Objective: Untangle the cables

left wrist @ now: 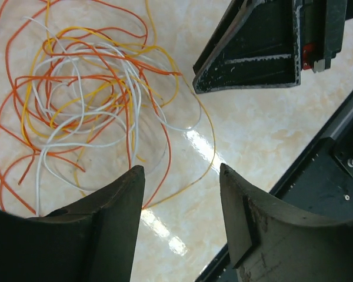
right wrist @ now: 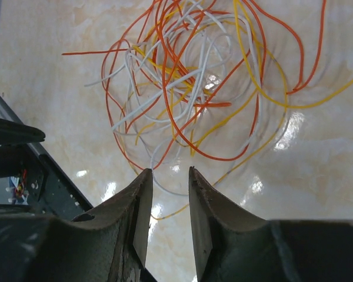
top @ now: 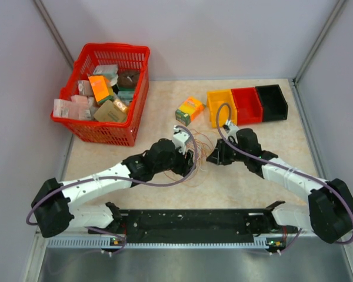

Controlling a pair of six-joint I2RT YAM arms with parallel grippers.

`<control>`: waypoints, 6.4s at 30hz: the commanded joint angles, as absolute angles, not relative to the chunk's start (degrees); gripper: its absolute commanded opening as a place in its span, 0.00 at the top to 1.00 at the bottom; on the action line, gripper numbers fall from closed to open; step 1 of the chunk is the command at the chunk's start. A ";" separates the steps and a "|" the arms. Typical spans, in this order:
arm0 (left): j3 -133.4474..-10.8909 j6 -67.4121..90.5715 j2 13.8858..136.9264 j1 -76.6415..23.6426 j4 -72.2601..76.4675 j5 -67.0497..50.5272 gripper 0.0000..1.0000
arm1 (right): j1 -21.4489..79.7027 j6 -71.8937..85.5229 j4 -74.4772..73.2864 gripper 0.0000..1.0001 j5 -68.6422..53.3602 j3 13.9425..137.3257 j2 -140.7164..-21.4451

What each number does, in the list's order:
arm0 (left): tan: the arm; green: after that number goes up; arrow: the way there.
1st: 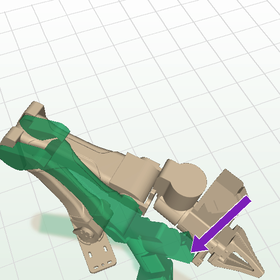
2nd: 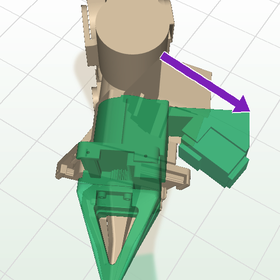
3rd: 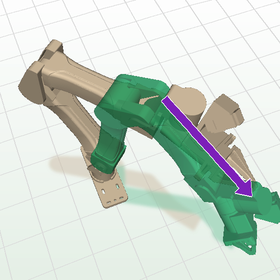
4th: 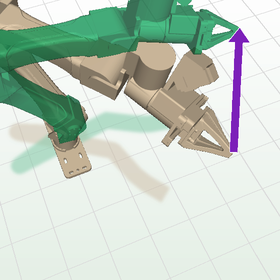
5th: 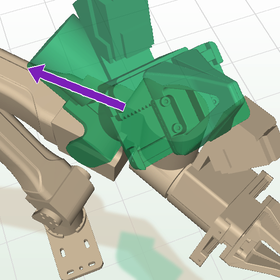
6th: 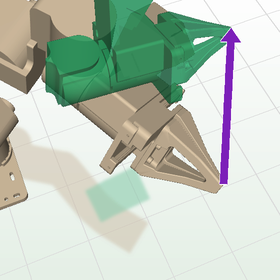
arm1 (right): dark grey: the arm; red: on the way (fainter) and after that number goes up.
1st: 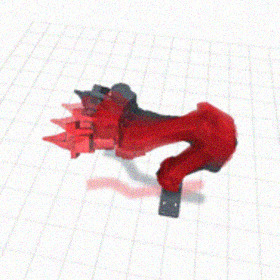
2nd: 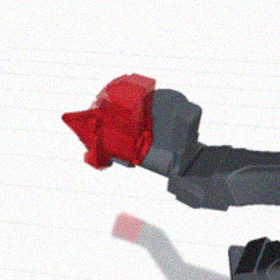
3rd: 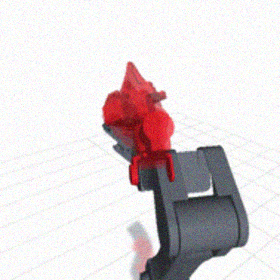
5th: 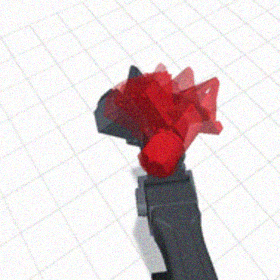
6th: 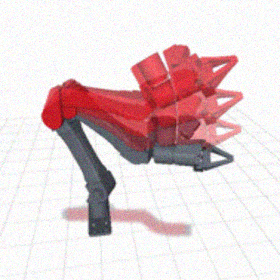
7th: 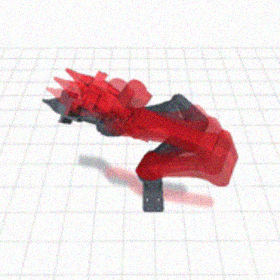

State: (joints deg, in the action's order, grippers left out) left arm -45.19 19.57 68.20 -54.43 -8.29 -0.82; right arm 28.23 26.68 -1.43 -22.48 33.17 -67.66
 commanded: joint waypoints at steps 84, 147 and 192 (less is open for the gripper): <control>-89.30 25.66 52.47 -54.49 -24.09 6.51 1.00 | 55.71 22.06 20.83 0.24 -12.08 47.90 -67.57; -74.62 33.05 55.10 -53.88 -9.23 -12.90 1.00 | 54.50 7.56 -5.63 0.17 -13.19 59.15 -57.22; -68.65 30.78 57.14 -47.29 -6.33 -2.92 0.22 | 42.21 22.59 -19.48 1.00 14.15 55.97 -46.58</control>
